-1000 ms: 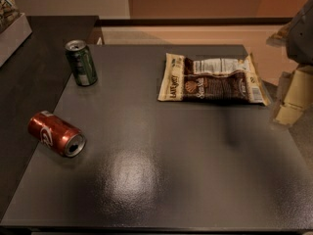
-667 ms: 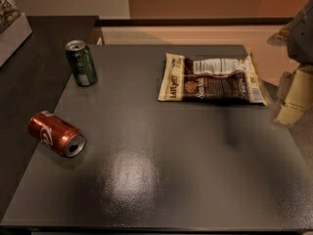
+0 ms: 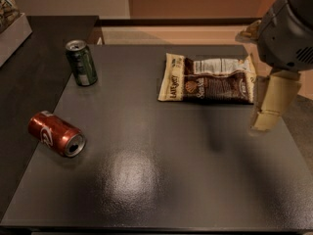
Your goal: Place coke can upright
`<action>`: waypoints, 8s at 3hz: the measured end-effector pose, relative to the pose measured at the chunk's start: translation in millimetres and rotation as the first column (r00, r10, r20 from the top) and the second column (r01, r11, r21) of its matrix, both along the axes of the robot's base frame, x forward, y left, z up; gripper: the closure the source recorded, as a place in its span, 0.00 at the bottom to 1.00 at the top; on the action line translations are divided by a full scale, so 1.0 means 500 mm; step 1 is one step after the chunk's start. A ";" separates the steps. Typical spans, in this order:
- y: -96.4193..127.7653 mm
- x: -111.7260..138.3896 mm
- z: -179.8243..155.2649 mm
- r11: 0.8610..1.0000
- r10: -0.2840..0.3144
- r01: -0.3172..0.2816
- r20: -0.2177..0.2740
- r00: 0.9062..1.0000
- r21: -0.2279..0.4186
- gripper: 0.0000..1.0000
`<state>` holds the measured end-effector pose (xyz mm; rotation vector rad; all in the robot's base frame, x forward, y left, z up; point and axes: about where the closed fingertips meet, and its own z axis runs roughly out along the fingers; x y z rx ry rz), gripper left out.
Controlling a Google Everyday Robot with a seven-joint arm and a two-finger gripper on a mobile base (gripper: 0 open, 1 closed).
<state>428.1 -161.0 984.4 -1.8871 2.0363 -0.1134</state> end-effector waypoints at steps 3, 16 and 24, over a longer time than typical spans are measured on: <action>0.268 -0.017 0.005 0.917 0.390 -0.382 0.051 0.919 -0.115 0.00; 0.718 -0.011 -0.205 -0.456 0.889 -0.801 -0.244 -0.388 -0.387 0.00; 0.731 -0.017 -0.273 -0.721 0.691 -0.642 -0.321 -0.647 -0.260 0.87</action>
Offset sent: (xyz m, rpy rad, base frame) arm -0.0064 0.1439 -0.0115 -0.1055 -0.0359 0.4258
